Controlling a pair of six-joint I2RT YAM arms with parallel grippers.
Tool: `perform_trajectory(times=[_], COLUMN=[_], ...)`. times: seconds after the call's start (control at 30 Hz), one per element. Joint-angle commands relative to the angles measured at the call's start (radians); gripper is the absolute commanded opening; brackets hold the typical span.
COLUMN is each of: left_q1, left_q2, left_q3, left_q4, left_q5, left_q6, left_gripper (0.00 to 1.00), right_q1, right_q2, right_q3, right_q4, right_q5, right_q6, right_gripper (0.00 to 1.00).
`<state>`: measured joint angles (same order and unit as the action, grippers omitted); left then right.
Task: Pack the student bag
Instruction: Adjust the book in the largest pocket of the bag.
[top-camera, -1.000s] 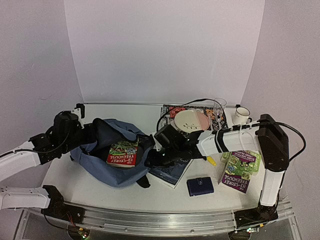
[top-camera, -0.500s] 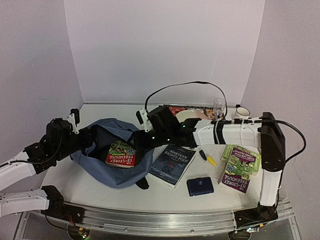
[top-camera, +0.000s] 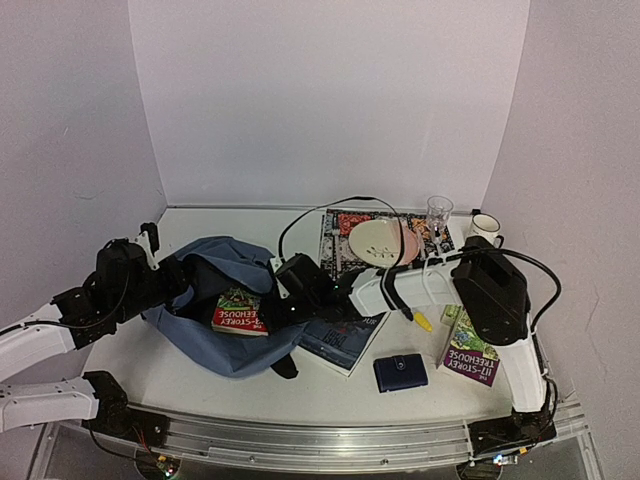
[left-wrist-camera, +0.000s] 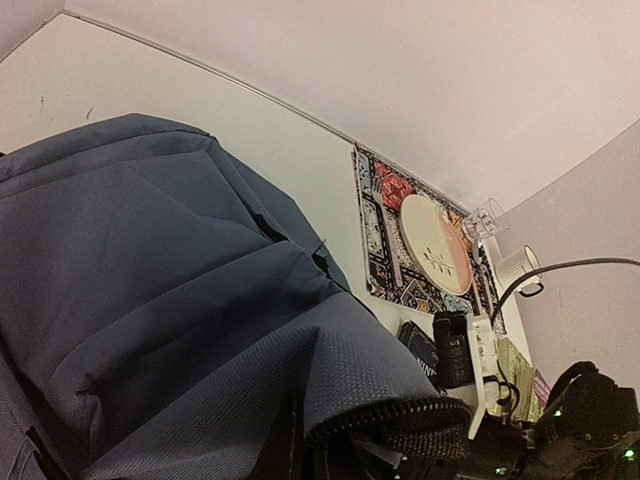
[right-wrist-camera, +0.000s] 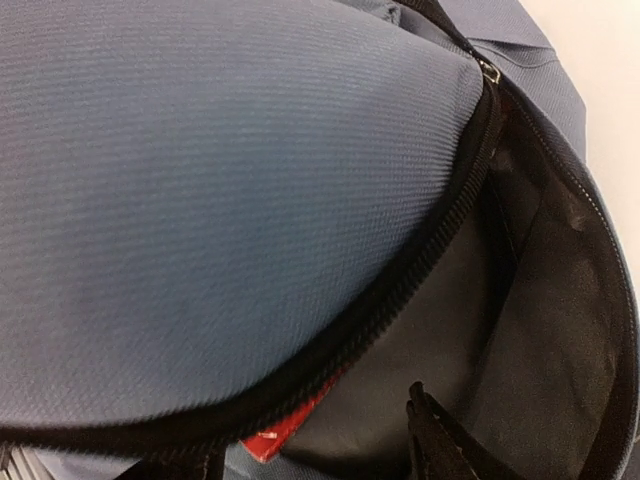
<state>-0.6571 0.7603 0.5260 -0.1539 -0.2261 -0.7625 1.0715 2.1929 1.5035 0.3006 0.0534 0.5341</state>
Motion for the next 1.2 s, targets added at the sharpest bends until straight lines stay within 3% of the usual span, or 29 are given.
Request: perform_trajectory(times=[0.0, 0.2, 0.43, 0.53, 0.73, 1.0, 1.17], left_q1=[0.005, 0.005, 0.005, 0.005, 0.005, 0.005, 0.008], left_q2=[0.014, 0.025, 0.056, 0.065, 0.066, 0.068, 0.162], left_q3=[-0.006, -0.021, 0.003, 0.014, 0.036, 0.028, 0.039], left_q4=[0.083, 0.107, 0.107, 0.099, 0.024, -0.073, -0.11], left_q5=[0.045, 0.091, 0.121, 0.12, 0.034, -0.14, -0.217], left_q6=[-0.026, -0.024, 0.022, 0.039, 0.052, 0.0, -0.038], left_gripper=[0.0, 0.0, 0.0, 0.0, 0.0, 0.0, 0.0], right_q1=[-0.005, -0.007, -0.008, -0.007, -0.009, -0.021, -0.079], right_q2=[0.089, 0.188, 0.229, 0.246, 0.209, -0.054, -0.22], right_q3=[0.066, 0.139, 0.219, 0.269, 0.286, 0.024, -0.146], right_q4=[0.035, 0.099, 0.154, 0.143, 0.101, 0.1, 0.024], right_q5=[0.0, -0.112, -0.197, -0.215, -0.174, -0.088, -0.084], right_q6=[0.118, 0.067, -0.222, -0.331, -0.381, -0.286, -0.2], right_gripper=[0.65, 0.67, 0.45, 0.42, 0.52, 0.68, 0.74])
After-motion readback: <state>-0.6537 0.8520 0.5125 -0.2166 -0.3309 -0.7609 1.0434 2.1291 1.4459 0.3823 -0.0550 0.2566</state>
